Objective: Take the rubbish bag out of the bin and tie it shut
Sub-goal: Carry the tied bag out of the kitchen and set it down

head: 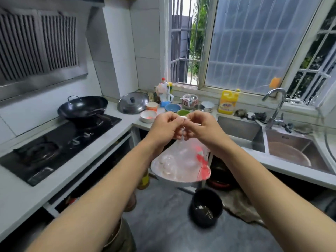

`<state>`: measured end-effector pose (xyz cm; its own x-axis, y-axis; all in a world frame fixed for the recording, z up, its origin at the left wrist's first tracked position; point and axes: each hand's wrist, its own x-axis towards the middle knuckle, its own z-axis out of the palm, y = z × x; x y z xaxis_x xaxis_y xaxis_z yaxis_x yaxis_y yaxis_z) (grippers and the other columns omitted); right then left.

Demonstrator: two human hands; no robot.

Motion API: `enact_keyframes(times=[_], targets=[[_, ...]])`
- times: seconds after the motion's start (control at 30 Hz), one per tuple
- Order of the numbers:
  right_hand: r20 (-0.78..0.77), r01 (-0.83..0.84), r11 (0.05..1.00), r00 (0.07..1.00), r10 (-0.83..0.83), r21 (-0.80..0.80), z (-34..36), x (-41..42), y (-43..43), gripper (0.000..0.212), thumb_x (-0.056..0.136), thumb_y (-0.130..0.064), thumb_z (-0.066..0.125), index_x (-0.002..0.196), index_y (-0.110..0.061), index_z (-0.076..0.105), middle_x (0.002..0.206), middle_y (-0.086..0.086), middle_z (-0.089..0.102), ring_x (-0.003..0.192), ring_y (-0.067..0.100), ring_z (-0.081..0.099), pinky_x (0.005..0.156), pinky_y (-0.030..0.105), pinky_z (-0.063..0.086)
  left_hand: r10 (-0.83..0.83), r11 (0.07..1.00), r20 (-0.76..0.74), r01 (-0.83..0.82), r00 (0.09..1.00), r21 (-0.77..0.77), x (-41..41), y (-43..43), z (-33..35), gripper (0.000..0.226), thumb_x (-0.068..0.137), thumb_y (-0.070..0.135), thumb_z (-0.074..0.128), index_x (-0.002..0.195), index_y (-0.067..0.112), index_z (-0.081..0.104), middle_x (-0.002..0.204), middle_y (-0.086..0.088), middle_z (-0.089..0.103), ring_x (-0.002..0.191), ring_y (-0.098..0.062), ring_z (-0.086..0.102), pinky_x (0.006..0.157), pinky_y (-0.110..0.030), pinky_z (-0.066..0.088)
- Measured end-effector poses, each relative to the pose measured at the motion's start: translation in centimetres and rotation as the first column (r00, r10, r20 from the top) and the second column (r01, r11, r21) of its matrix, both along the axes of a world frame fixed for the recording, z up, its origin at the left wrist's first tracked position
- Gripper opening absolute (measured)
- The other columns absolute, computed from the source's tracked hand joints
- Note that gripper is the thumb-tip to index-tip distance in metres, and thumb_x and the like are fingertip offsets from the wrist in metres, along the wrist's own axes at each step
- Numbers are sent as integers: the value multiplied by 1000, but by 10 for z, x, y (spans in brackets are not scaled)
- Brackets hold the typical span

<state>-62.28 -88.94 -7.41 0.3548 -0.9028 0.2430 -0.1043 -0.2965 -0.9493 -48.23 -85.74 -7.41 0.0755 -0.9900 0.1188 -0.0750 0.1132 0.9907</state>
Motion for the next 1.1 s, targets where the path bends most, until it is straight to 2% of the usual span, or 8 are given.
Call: enact_keyframes(times=[0.1,0.23,0.33,0.43,0.5,0.7,0.93,1.1], targets=[[6,-5,1000,1000,5,7,11,16,1,7,93,2,62,89,-5,61,70,10,62,51,12,62,56,28,54,-12,1000,-3,12,1000,-21,18,1,11,22,97,15,53,101,-6,60,76,-17,60,64,-20,56,58,-29,50],[61,26,999,998,-25,-20,21,46,0,10,95,-2,60,85,-4,60,61,7,62,48,14,59,52,31,53,-7,997,-14,6,1000,-79,42,-6,20,26,96,12,54,104,-13,58,69,-13,60,58,-18,56,54,-27,49],[71,41,998,997,-39,-37,27,65,-7,11,95,-3,59,84,-4,60,58,3,62,48,14,57,50,30,52,3,996,-36,-6,999,-92,62,-14,25,21,97,12,53,97,-8,60,65,-9,60,56,-17,57,53,-27,49],[71,42,998,997,-38,-54,29,85,-12,9,96,-6,61,88,-2,61,64,8,62,50,15,58,50,28,51,6,993,-45,-11,999,-119,81,-18,27,17,97,14,54,92,-1,61,64,-5,59,58,-17,55,52,-25,48],[79,24,998,997,-20,-50,28,96,-15,8,96,-6,61,89,-1,61,66,11,62,50,15,58,50,28,50,17,991,-29,-21,999,-130,93,-18,25,19,97,16,55,95,-2,61,65,-5,57,59,-16,53,52,-25,46],[50,-59,996,997,62,-66,27,128,-25,13,95,-10,63,90,2,63,62,5,62,51,14,59,51,29,51,72,990,-28,-74,997,-117,126,-16,21,13,96,17,56,87,8,61,69,-7,56,57,-15,50,52,-28,42],[87,-244,969,965,246,-41,27,160,-40,10,96,-8,61,88,-2,63,58,0,61,51,16,57,51,31,50,229,967,-36,-232,973,-107,149,-9,27,11,93,13,58,84,6,60,66,-4,55,54,-13,49,51,-27,41],[136,-420,907,898,418,-16,23,187,-58,9,95,-4,60,95,5,61,71,17,62,52,17,56,50,27,49,411,907,-22,-411,911,-94,160,-5,31,13,91,18,63,84,8,61,68,-6,57,55,-14,50,51,-25,42]])
